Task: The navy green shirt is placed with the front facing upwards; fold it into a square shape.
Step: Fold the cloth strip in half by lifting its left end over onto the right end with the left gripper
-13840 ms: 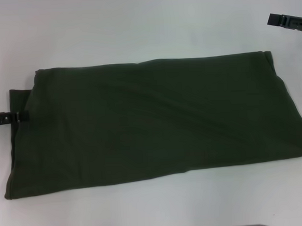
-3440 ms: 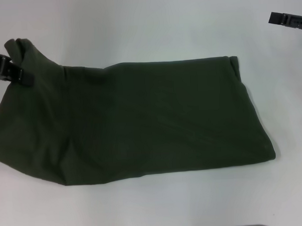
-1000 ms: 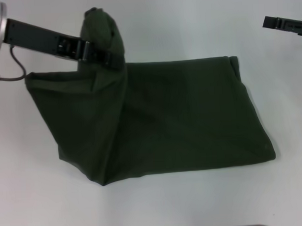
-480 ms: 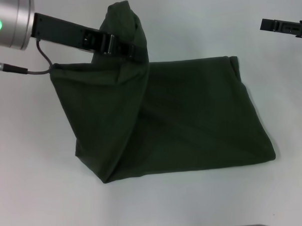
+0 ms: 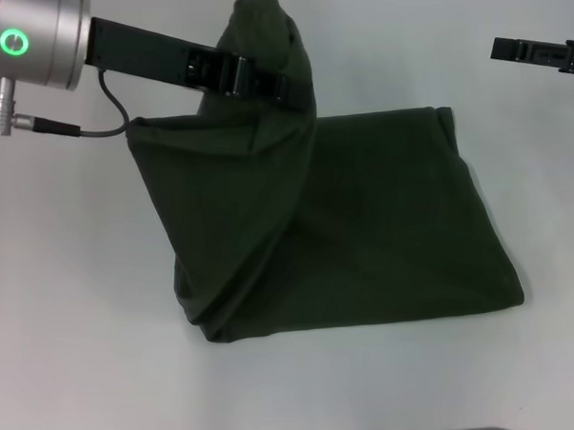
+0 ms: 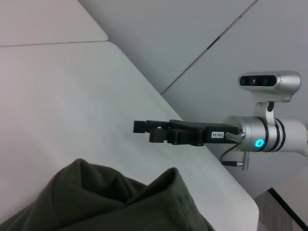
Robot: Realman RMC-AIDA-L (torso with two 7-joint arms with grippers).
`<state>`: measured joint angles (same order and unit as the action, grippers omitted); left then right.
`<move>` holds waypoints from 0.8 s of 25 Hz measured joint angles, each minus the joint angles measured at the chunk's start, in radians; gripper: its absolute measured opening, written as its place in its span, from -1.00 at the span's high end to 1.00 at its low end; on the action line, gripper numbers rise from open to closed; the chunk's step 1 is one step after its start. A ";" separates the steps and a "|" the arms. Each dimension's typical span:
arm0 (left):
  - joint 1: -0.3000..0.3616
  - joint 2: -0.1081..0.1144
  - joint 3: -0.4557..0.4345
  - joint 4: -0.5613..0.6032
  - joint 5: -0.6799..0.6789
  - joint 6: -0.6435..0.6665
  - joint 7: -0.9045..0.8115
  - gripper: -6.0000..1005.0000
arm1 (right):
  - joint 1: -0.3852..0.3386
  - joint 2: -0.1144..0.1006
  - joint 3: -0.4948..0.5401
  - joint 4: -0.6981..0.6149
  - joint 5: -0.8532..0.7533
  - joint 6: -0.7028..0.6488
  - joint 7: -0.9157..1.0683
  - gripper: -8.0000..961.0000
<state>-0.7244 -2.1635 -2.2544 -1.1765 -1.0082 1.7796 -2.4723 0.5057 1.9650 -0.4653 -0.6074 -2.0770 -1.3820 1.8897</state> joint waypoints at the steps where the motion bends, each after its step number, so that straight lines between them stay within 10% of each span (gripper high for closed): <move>1: 0.001 0.000 0.004 0.000 -0.003 -0.001 0.000 0.86 | 0.000 0.000 0.000 0.000 0.000 0.000 0.000 -0.90; 20: -0.010 0.002 0.023 -0.012 -0.060 0.016 -0.013 0.85 | -0.001 0.003 -0.004 0.000 0.000 -0.012 0.000 -0.90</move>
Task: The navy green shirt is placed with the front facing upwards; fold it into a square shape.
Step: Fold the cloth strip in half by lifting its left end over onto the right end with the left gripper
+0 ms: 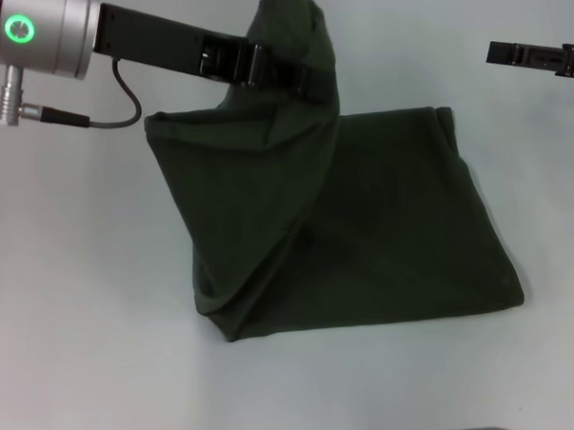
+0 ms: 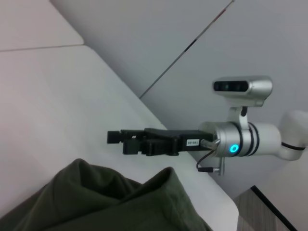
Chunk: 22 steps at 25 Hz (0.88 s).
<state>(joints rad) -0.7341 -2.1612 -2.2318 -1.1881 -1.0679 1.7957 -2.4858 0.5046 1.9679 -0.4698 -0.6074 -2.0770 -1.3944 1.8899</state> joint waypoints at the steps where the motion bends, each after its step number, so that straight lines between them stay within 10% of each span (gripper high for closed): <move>1: -0.001 0.001 0.000 -0.006 -0.002 0.004 -0.004 0.85 | 0.000 -0.001 0.000 0.000 0.000 -0.003 0.000 -0.90; 22: -0.021 -0.004 0.064 0.055 -0.068 -0.061 0.002 0.83 | -0.006 -0.002 -0.007 0.000 0.000 -0.013 0.007 -0.90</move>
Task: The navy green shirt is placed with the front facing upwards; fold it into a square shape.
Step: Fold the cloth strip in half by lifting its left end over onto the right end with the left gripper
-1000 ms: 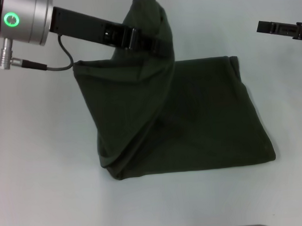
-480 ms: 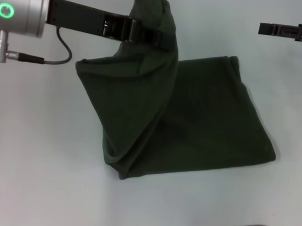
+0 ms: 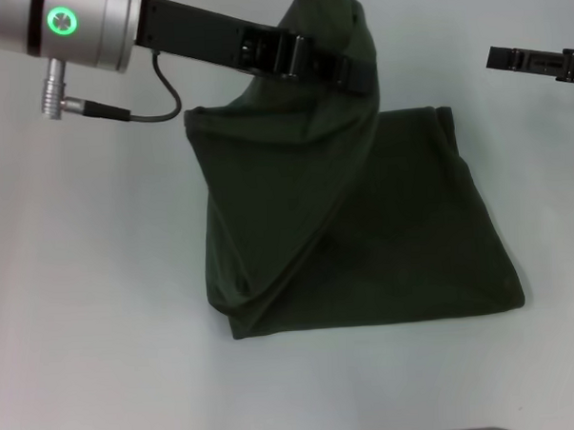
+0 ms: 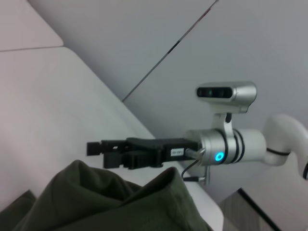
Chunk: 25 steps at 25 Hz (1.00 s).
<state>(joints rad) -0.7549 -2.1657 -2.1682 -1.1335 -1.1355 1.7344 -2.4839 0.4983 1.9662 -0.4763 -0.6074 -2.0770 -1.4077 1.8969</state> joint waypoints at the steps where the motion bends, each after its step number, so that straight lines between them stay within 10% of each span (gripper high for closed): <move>1: 0.002 0.000 0.006 0.009 -0.011 -0.011 0.004 0.83 | 0.000 0.000 0.000 0.000 0.000 0.000 0.000 -0.90; 25: -0.003 -0.006 0.178 0.222 -0.139 -0.188 0.120 0.82 | -0.005 0.000 -0.001 0.000 0.000 -0.001 -0.001 -0.90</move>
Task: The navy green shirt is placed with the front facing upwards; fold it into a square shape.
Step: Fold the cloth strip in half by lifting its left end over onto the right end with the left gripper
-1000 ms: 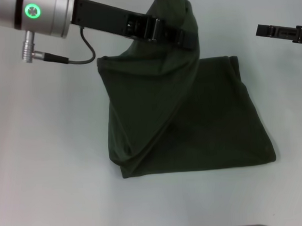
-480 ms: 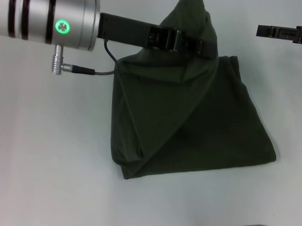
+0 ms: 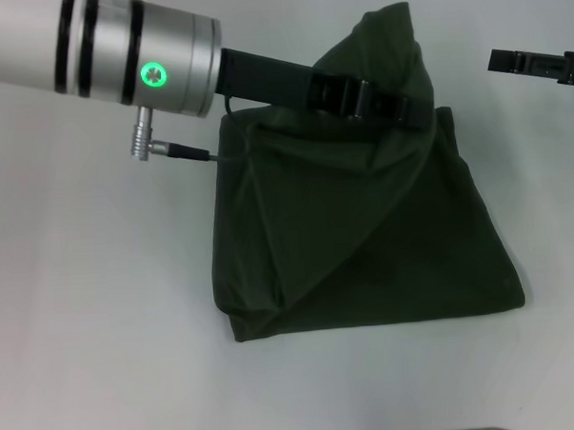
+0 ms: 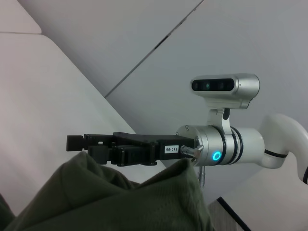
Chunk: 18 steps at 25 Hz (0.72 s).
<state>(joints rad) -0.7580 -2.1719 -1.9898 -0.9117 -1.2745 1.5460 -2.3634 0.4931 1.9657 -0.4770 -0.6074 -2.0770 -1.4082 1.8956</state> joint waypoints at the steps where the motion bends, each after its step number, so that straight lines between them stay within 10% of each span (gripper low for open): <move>1: 0.001 0.000 0.009 0.003 -0.006 -0.007 0.002 0.82 | -0.001 0.000 0.000 0.000 0.000 0.000 0.000 -0.90; 18: -0.002 -0.002 0.098 0.086 -0.064 -0.090 0.036 0.81 | -0.003 -0.003 0.000 0.000 0.000 -0.003 0.001 -0.90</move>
<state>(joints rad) -0.7604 -2.1740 -1.8920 -0.8258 -1.3383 1.4561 -2.3271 0.4902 1.9629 -0.4770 -0.6074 -2.0770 -1.4117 1.8967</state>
